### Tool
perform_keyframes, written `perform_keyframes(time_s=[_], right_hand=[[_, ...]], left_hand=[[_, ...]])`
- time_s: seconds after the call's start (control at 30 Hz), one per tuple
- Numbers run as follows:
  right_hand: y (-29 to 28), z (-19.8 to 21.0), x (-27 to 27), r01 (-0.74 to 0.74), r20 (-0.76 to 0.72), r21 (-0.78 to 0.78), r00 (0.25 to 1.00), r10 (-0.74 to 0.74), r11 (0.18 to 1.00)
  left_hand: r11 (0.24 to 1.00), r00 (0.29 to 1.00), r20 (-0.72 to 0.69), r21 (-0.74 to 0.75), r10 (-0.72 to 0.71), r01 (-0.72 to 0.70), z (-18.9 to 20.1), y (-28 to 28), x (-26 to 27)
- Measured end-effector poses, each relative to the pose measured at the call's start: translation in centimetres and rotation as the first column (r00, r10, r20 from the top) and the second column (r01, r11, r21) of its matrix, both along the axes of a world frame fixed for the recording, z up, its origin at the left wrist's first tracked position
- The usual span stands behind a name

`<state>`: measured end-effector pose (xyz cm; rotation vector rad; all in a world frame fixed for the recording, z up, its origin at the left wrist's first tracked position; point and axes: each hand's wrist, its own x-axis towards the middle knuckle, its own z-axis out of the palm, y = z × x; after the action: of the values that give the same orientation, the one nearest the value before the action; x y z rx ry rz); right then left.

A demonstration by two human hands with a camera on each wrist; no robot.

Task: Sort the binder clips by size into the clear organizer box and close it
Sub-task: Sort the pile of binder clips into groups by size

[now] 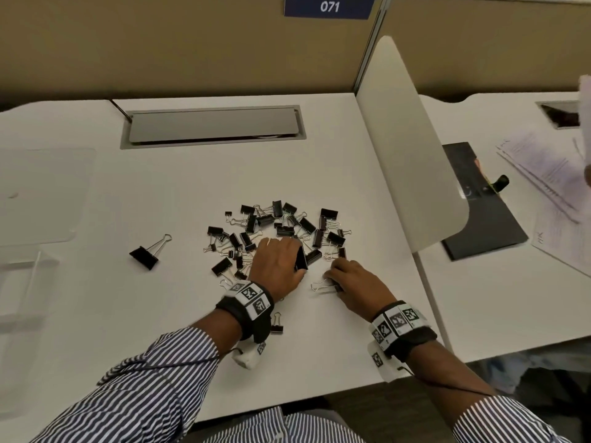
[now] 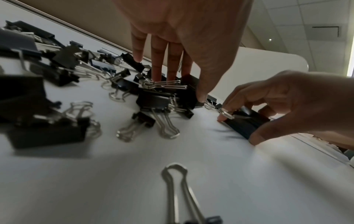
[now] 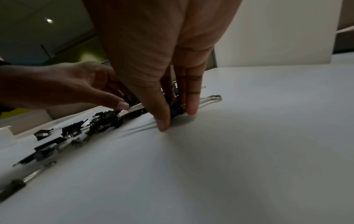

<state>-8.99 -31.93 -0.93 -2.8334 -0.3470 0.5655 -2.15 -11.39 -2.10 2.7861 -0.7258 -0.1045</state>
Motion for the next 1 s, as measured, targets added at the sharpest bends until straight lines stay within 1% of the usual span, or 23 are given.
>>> perform_keyframes(time_s=[0.1,0.23,0.33,0.4,0.5,0.57,0.63,0.77,0.87,1.0], right_hand=[[-0.3,0.2,0.3,0.029,0.001,0.022,1.000,-0.029,0.999],[-0.9,0.7,0.5,0.118,0.003,0.041,0.993,-0.118,0.992],[-1.1,1.4,0.9,0.168,0.023,0.085,0.985,-0.171,0.982],[-1.0,2.1,1.4,0.183,0.037,0.107,0.981,-0.188,0.977],[-0.4,3.4,2.3,0.167,0.090,0.116,0.980,-0.178,0.979],[0.4,4.4,3.1,0.152,0.132,0.116,0.977,-0.166,0.982],[1.6,5.4,4.2,0.134,0.168,0.121,0.974,-0.153,0.984],[5.0,6.8,7.0,0.090,0.181,0.193,0.975,-0.126,0.977],[8.3,7.6,9.1,0.031,0.185,0.223,0.980,-0.073,0.974],[13.1,8.3,11.6,-0.033,0.178,0.254,0.984,-0.013,0.967]], left_hand=[[1.000,1.000,-0.002,0.031,0.001,-0.001,0.0,-0.6,-0.1],[0.997,1.000,-0.003,0.073,-0.003,0.003,-0.3,-0.8,-0.1],[0.999,1.000,-0.010,0.052,-0.010,0.011,-0.4,-0.7,0.0],[1.000,1.000,-0.010,0.001,-0.007,0.007,-0.2,-0.4,0.2],[0.984,0.999,-0.025,-0.173,0.041,-0.044,0.6,1.0,1.0],[0.944,0.995,-0.050,-0.316,0.086,-0.097,1.5,2.3,1.4],[0.882,0.985,-0.099,-0.441,0.138,-0.168,2.7,3.7,1.8],[0.766,0.963,-0.184,-0.585,0.197,-0.268,4.3,7.4,2.6],[0.696,0.952,-0.204,-0.649,0.230,-0.307,5.4,10.5,2.9],[0.671,0.930,-0.203,-0.647,0.305,-0.362,6.0,15.3,3.0]])
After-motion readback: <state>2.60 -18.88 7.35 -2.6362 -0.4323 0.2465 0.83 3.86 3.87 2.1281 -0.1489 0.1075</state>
